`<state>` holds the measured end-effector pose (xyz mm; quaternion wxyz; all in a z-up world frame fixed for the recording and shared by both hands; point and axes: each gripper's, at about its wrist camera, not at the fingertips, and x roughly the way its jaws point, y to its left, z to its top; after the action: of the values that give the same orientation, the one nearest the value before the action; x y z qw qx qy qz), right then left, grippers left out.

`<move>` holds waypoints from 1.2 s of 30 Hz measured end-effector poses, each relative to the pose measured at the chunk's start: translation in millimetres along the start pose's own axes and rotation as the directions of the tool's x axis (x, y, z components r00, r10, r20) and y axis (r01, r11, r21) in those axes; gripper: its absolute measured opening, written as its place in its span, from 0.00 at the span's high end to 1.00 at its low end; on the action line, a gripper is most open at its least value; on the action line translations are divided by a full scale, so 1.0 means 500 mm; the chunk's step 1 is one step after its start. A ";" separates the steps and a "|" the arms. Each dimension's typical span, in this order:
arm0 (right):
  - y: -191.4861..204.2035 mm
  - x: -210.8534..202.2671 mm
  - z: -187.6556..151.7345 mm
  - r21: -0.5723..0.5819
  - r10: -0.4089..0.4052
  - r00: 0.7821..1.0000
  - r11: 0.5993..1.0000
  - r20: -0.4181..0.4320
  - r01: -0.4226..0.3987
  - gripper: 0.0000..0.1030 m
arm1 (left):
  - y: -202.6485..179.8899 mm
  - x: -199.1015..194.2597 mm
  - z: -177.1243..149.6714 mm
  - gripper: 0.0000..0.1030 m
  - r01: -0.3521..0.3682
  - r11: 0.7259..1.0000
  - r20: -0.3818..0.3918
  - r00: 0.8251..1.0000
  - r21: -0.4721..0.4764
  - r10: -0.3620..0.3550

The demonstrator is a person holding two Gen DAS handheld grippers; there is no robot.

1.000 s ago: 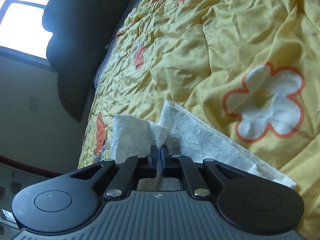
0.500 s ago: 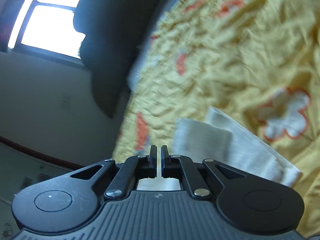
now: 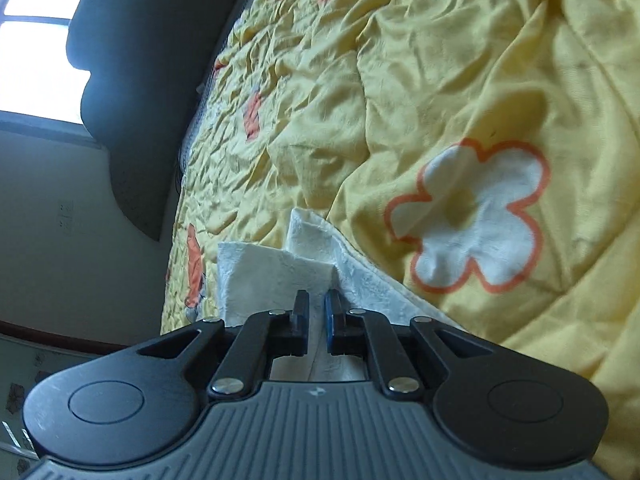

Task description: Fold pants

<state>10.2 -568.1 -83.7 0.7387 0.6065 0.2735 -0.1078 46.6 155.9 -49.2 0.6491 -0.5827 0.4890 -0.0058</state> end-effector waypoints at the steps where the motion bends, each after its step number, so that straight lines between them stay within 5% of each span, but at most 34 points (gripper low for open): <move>1: 0.003 0.003 -0.002 -0.003 0.008 1.000 1.000 -0.005 -0.008 0.93 | 0.000 -0.001 0.000 0.79 -0.001 1.000 0.001 1.000 0.001 0.001; 8: 0.004 -0.003 -0.008 0.001 0.127 0.992 0.992 0.002 -0.127 0.59 | -0.004 -0.002 -0.001 0.79 -0.012 1.000 0.000 1.000 0.006 0.012; 13: 0.010 0.022 -0.034 0.023 0.213 0.967 0.977 -0.141 -0.212 0.57 | -0.004 -0.002 -0.001 0.79 -0.005 1.000 0.001 1.000 0.000 0.005; 18: -0.045 0.000 -0.015 0.213 0.297 0.953 0.928 0.066 -0.304 0.60 | -0.001 -0.003 -0.001 0.79 -0.003 1.000 -0.001 1.000 0.001 0.003; 23: -0.055 -0.016 -0.029 0.284 0.251 0.946 0.910 0.205 -0.303 0.60 | 0.003 -0.003 0.000 0.79 0.000 1.000 0.002 1.000 -0.002 0.000; 25: -0.038 -0.039 -0.028 0.212 0.170 0.951 0.951 0.258 -0.227 0.59 | 0.005 -0.005 -0.001 0.79 0.001 1.000 -0.001 1.000 -0.002 -0.001; 27: -0.014 -0.036 -0.013 0.095 0.076 0.981 0.991 0.178 -0.094 0.59 | 0.006 -0.005 0.000 0.79 0.004 1.000 -0.003 1.000 -0.002 -0.004; 29: 0.004 -0.020 -0.003 0.035 0.048 0.994 0.998 0.103 -0.052 0.59 | 0.007 -0.003 0.002 0.79 0.004 1.000 -0.004 1.000 -0.002 -0.004; 36: 0.028 0.011 0.040 0.056 0.075 0.997 0.995 0.028 -0.077 0.44 | 0.007 0.001 0.001 0.79 0.011 1.000 -0.004 1.000 -0.001 -0.011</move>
<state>26.9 -582.8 -72.8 0.7282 0.6359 0.2373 -0.0952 45.5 157.2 -52.4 0.6477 -0.5857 0.4871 -0.0101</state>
